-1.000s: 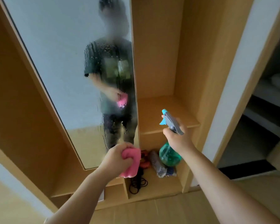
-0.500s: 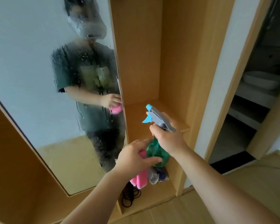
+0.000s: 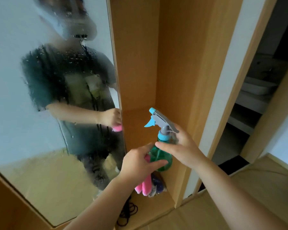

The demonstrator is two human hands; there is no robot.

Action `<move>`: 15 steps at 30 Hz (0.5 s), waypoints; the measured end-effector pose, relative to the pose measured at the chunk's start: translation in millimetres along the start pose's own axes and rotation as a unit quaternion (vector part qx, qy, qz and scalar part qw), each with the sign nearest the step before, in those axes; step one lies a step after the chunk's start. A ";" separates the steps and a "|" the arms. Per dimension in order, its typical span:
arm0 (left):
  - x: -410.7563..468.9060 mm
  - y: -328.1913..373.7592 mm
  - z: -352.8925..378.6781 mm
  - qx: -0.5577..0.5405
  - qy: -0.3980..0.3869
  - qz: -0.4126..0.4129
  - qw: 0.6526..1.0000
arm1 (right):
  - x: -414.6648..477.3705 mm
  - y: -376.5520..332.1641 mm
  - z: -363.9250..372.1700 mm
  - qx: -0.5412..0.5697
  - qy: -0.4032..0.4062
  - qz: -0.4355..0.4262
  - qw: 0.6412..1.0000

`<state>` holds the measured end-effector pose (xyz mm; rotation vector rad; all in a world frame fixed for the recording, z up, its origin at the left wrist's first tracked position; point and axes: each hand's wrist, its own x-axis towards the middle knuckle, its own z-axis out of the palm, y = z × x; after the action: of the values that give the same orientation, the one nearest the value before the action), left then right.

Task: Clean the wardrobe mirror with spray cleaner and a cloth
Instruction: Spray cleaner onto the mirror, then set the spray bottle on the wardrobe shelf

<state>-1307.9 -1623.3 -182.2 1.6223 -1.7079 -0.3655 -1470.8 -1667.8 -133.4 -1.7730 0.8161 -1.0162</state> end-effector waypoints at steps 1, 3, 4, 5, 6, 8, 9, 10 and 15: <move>5.7 -0.7 3.7 0.002 0.007 -0.005 1.000 | 2.9 5.6 -5.1 -0.016 0.011 0.010 1.000; 18.8 0.0 12.0 0.004 0.019 -0.015 1.000 | 12.2 17.0 -15.1 -0.039 0.042 0.030 0.998; 25.9 1.0 16.5 0.002 0.023 -0.019 1.000 | 18.7 22.9 -20.0 -0.043 0.051 0.035 0.997; 33.5 2.5 21.4 0.001 0.024 -0.022 0.999 | 26.0 28.5 -24.4 -0.047 0.053 0.036 0.997; 40.9 4.1 26.7 0.002 0.024 -0.022 0.999 | 33.9 34.6 -29.1 -0.051 0.053 0.034 0.997; 57.8 7.7 38.8 0.009 0.032 -0.034 0.999 | 50.9 48.8 -40.8 -0.049 0.054 0.024 0.997; 66.3 10.1 45.1 0.015 0.037 -0.047 0.998 | 59.4 55.6 -47.2 -0.047 0.053 0.022 0.997; 74.2 12.1 50.3 0.020 0.038 -0.061 0.997 | 67.5 61.3 -53.3 -0.045 0.050 0.018 0.998; 111.0 14.1 74.9 0.000 0.003 -0.127 0.992 | 112.6 88.6 -90.4 -0.054 -0.001 -0.030 0.998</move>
<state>-1360.5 -1747.0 -189.6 1.8443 -1.4978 -0.4828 -1510.5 -1830.3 -159.8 -1.8995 0.8335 -1.0268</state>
